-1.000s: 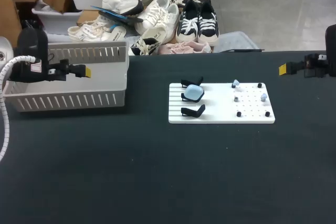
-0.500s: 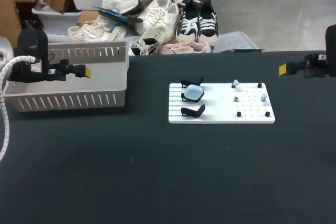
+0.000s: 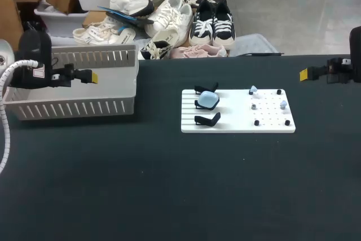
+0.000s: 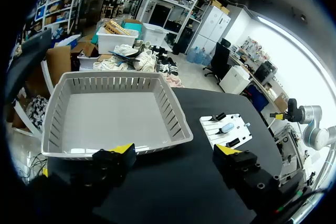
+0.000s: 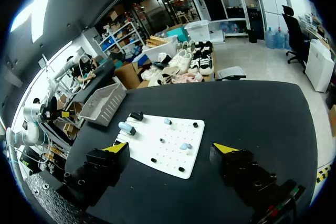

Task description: Pick up each earbud case from the left stands, insert the matching earbuds, close the lid, and place the case in the box.

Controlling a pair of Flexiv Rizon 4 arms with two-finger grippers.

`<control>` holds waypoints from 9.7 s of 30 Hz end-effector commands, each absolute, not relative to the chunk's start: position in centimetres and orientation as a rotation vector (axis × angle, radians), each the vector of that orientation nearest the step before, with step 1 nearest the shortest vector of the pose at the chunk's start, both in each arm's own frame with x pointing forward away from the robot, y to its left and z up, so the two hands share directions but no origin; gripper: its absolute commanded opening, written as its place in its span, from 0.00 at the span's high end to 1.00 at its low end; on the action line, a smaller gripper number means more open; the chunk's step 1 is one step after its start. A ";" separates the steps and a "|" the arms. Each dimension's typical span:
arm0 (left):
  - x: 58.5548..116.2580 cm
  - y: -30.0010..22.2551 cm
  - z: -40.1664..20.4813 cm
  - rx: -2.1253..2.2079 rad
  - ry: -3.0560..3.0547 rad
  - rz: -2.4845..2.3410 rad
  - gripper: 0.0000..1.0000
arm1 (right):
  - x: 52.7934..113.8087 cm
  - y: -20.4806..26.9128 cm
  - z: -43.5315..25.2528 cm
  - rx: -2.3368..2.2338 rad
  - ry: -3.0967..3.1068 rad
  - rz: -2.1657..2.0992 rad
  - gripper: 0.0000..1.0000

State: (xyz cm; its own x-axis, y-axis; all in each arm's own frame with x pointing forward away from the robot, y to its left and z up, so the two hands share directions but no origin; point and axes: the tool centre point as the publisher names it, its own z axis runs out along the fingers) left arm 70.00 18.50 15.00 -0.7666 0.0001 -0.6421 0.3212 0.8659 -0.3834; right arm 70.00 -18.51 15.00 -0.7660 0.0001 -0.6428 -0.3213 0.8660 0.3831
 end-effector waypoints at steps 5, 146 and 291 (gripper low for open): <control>71.4 17.5 15.7 0.399 2.264 -0.673 0.00 | 70.0 -18.5 15.0 -0.231 2.374 0.636 0.00; 76.1 -9.3 1.7 1.525 1.697 -0.782 0.10 | 70.0 -18.5 15.0 -0.231 2.374 0.636 0.00; 74.9 -17.5 11.8 1.515 1.657 -0.816 1.00 | 75.4 -8.7 12.4 -0.604 2.347 0.820 0.00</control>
